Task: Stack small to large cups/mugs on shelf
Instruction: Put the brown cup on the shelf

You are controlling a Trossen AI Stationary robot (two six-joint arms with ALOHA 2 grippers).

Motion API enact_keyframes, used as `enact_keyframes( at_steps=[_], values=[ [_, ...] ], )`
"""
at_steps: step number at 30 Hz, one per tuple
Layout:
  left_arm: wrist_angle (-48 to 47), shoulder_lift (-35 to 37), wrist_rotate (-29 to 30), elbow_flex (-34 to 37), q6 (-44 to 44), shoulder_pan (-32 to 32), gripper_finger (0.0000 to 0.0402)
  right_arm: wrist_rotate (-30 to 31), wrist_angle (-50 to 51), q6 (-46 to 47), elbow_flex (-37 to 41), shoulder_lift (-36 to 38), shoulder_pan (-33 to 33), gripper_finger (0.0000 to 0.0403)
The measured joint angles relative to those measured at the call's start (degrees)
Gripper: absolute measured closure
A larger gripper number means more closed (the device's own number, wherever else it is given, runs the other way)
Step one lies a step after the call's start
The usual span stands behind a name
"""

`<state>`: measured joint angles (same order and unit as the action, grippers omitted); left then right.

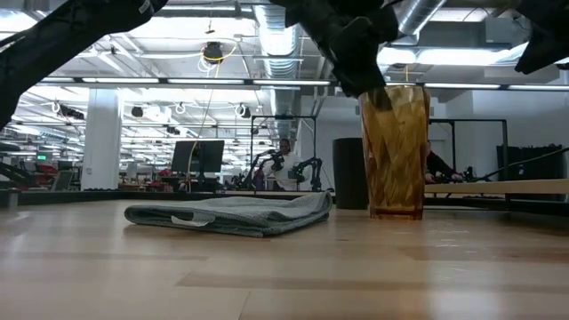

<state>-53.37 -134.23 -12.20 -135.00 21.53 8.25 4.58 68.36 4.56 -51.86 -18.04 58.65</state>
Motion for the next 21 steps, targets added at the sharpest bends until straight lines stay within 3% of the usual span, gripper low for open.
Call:
enact_keyframes(
  at_steps=[8, 14, 21],
  values=[
    [4.03, 0.64, 1.57, 0.11, -0.66, 0.89, 0.0223, 0.00, 0.00, 0.02, 0.00, 0.02, -0.02, 0.0290],
    [7.87, 7.03, 2.20, 0.09, -0.38, 4.03, 0.0223, -0.02, -0.04, 0.04, 0.00, 0.00, -0.02, 0.0290],
    [10.22, 16.91, -5.42, 0.00, -5.73, 11.56, 0.0223, -1.06, -1.84, 4.82, 0.00, 0.02, -0.15, 0.0290]
  ],
)
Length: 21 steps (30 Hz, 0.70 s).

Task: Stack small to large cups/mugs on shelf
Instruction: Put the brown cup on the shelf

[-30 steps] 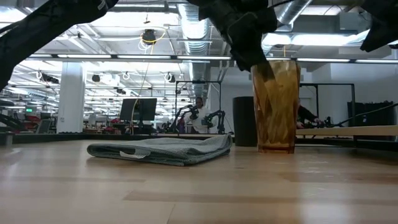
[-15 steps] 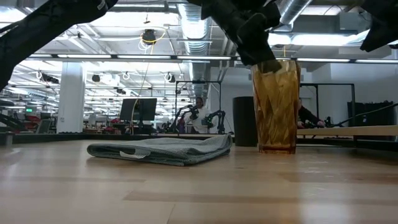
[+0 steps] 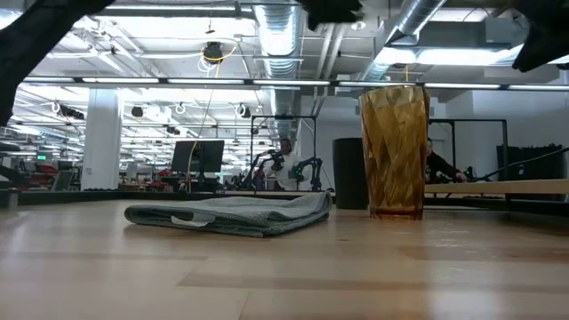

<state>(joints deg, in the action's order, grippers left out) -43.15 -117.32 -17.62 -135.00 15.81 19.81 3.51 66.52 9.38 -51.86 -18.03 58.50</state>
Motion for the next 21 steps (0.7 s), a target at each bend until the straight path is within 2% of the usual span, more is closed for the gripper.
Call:
enact_keyframes(
  at_steps=[3, 10, 14, 17, 21],
  values=[
    [-2.96, 3.74, -1.11, -0.02, 0.08, 2.82, 0.0223, -4.31, -1.68, 1.21, 0.00, -0.01, 0.00, 0.0290],
    [-15.12, 12.45, 1.41, -0.02, 2.95, 7.92, 0.0223, -17.31, -8.76, 2.70, 0.00, -0.24, 0.00, 0.0290],
    [-19.72, 17.36, -0.23, 0.91, 3.00, 9.98, 0.0223, -21.54, -11.65, 2.81, -0.02, -1.70, 0.00, 0.0290],
    [-19.47, 22.47, 0.00, 4.54, 2.58, 10.96, 0.0223, -24.89, -13.52, 2.81, -0.02, -4.10, 0.00, 0.0290],
    [-16.40, 30.19, 3.75, 13.66, 1.53, 11.73, 0.0223, -30.27, -16.28, 2.81, -0.02, -8.84, 0.00, 0.0290]
  ],
)
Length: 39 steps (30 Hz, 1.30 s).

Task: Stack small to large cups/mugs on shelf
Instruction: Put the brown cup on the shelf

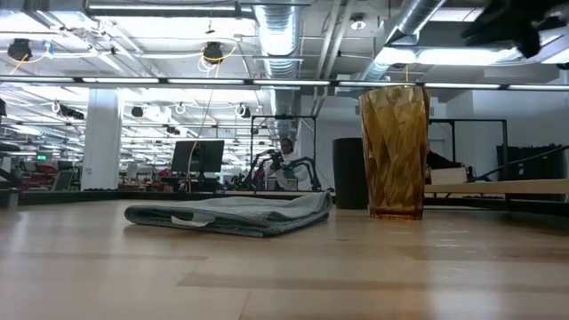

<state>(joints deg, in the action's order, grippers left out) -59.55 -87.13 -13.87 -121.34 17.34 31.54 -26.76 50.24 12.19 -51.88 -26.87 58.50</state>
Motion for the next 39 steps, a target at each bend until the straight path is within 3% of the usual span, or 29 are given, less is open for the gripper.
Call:
enact_keyframes(
  at_steps=[8, 12, 18, 26, 32, 39],
  values=[
    [17.14, 18.38, 5.09, 30.18, -7.14, 0.10, 0.0223, -10.72, -2.99, 0.00, -2.12, -8.93, -4.94, 0.0290],
    [28.83, 27.21, 9.14, 46.01, -11.70, 0.28, 0.0223, -10.14, -2.78, -0.03, -8.09, -12.95, -12.60, 0.0290],
    [36.97, 36.25, 14.39, 61.39, -16.83, 0.51, 0.0223, -0.25, 0.25, -2.08, -19.00, -19.69, -26.55, 0.0290],
    [38.47, 39.26, 14.69, 68.49, -19.67, 0.49, 0.0223, 16.42, 16.01, -4.17, -29.14, -33.55, -44.31, 0.0290],
    [38.14, 39.30, 14.73, 69.07, -19.40, 0.49, 0.0223, 18.06, 18.34, -4.26, -30.69, -42.85, -52.36, 0.0290],
    [37.94, 39.27, 14.76, 69.07, -17.09, 0.49, 0.0223, 23.86, 18.42, -2.81, -30.69, -51.34, -54.87, 0.0290]
  ],
)
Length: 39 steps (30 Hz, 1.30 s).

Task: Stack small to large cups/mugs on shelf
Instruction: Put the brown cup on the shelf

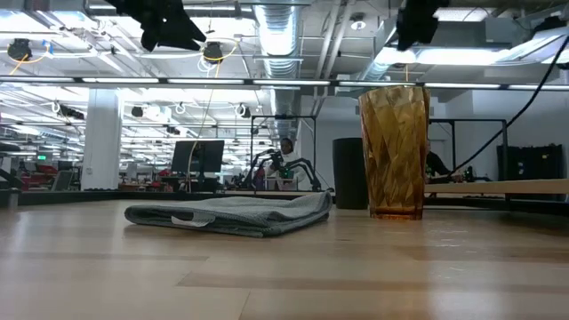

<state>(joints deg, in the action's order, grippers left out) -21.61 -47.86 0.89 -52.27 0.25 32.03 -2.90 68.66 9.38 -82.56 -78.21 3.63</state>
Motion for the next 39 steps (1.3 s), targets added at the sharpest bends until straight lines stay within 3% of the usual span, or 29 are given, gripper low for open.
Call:
enact_keyframes(
  at_steps=[8, 15, 29, 39],
  values=[
    [-2.19, -0.01, 0.01, 0.00, 2.28, 0.00, 0.0223, 0.02, -0.53, 3.81, 0.00, -4.67, 1.64, 0.0290],
    [-3.15, -0.02, 0.01, 0.00, 4.08, 0.00, 0.0223, 0.00, -4.48, 4.55, 0.02, -3.81, 3.69, 0.0287],
    [-3.10, -1.97, -0.01, -0.02, 5.14, -0.02, 0.0223, -0.21, -8.63, 8.40, 0.00, -0.07, 4.41, 0.0174],
    [-2.85, -7.83, -0.01, -0.02, 5.09, -0.02, 0.0223, -0.02, -8.88, 8.40, -0.09, -1.98, 4.12, 0.0163]
  ],
)
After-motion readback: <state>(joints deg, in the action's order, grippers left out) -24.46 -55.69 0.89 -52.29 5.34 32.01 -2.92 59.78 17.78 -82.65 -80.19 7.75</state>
